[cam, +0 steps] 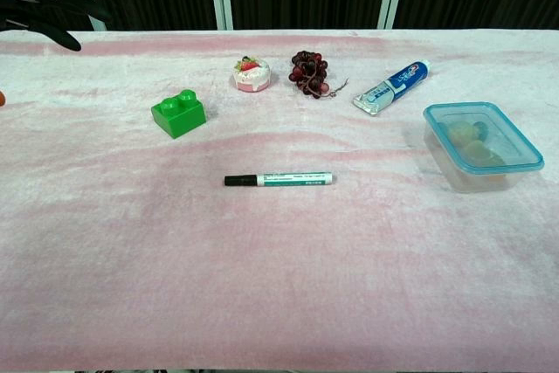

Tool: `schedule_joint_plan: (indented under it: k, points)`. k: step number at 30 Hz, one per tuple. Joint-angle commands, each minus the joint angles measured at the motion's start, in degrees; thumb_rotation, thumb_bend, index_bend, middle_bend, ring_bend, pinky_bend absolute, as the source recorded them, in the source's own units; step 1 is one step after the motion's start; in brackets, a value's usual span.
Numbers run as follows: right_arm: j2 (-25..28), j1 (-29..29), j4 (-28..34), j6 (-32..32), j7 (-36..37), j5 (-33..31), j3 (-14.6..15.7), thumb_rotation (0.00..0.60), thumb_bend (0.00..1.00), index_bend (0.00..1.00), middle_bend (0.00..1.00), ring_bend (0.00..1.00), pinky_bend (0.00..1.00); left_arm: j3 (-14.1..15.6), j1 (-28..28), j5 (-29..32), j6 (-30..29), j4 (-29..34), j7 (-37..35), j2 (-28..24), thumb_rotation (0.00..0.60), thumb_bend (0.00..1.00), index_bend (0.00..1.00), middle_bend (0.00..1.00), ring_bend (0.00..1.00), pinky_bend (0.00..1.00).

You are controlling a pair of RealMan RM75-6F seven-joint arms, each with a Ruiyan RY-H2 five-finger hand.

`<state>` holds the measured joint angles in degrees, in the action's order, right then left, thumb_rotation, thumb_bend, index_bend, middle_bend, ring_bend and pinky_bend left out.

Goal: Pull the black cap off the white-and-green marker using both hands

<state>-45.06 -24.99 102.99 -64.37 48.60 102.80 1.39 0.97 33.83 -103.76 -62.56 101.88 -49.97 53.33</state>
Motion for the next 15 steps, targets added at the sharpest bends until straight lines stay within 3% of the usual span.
schedule_joint_plan:
  k: [1, 15]
  points:
    - [0.1, -0.1, 0.1, -0.3, 0.0, -0.4, 0.3, 0.6, 0.12, 0.15, 0.05, 0.1, 0.19, 0.8, 0.8, -1.2, -0.6, -0.2, -2.2, -0.3, 0.6, 0.11, 0.12, 0.15, 0.02, 0.17]
    - [-0.5, -0.6, 0.6, -0.9, -1.5, -1.3, 0.5, 0.6, 0.12, 0.15, 0.05, 0.1, 0.19, 1.2, 0.4, 0.1, -2.1, 0.8, 3.9, -0.5, 0.6, 0.11, 0.12, 0.15, 0.02, 0.18]
